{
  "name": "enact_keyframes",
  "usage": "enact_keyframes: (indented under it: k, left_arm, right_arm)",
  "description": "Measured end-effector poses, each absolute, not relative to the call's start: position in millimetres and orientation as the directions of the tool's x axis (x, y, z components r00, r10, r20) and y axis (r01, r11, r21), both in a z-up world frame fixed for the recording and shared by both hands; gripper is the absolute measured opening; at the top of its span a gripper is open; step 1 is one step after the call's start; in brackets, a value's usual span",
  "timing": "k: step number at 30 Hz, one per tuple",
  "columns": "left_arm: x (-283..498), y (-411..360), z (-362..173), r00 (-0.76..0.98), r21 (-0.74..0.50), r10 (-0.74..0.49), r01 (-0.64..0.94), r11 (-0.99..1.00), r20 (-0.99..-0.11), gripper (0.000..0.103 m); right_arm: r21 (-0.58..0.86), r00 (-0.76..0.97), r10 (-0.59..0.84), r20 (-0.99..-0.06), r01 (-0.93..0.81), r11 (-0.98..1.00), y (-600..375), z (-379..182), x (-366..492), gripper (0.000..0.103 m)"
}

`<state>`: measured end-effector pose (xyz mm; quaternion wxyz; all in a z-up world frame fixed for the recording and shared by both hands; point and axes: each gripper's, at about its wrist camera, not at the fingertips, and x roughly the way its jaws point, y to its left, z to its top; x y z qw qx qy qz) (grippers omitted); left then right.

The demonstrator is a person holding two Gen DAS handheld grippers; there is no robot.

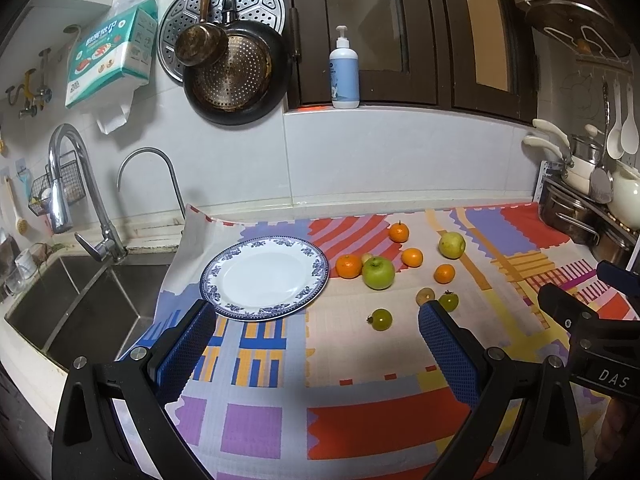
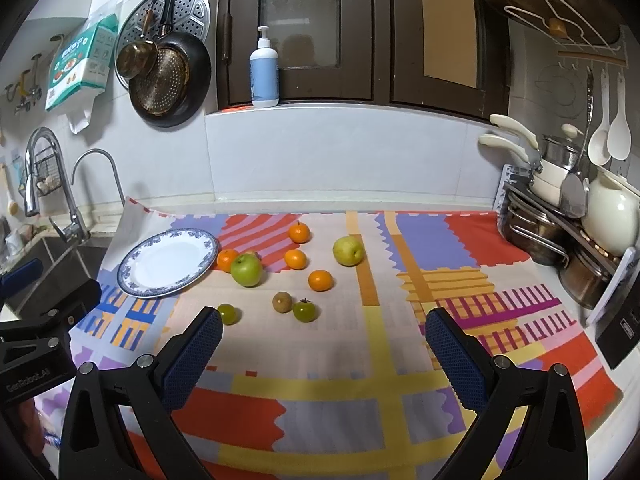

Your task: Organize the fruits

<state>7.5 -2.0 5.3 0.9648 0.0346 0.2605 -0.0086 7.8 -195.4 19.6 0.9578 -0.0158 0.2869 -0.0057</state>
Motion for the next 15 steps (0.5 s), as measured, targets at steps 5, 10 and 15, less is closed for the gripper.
enact_keyframes:
  k: [5, 10, 15]
  left_arm:
    - [14, -2, 0, 0.861, 0.076, 0.002, 0.043, 0.996, -0.508, 0.103]
    - [23, -6, -5, 0.861, 0.099, -0.007, 0.066, 0.993, -0.509, 0.103]
    - [39, -8, -12, 0.848, 0.096, -0.035, 0.101, 0.990, -0.529, 0.100]
  right_arm:
    - [-0.037, 0.827, -0.016, -0.562, -0.006, 0.999, -196, 16, 14, 0.102]
    - [-0.061, 0.817, -0.007, -0.577, -0.034, 0.998, -195, 11, 24, 0.102]
    - [-0.084, 0.806, 0.011, -0.592, -0.075, 0.994, -193, 8, 42, 0.102]
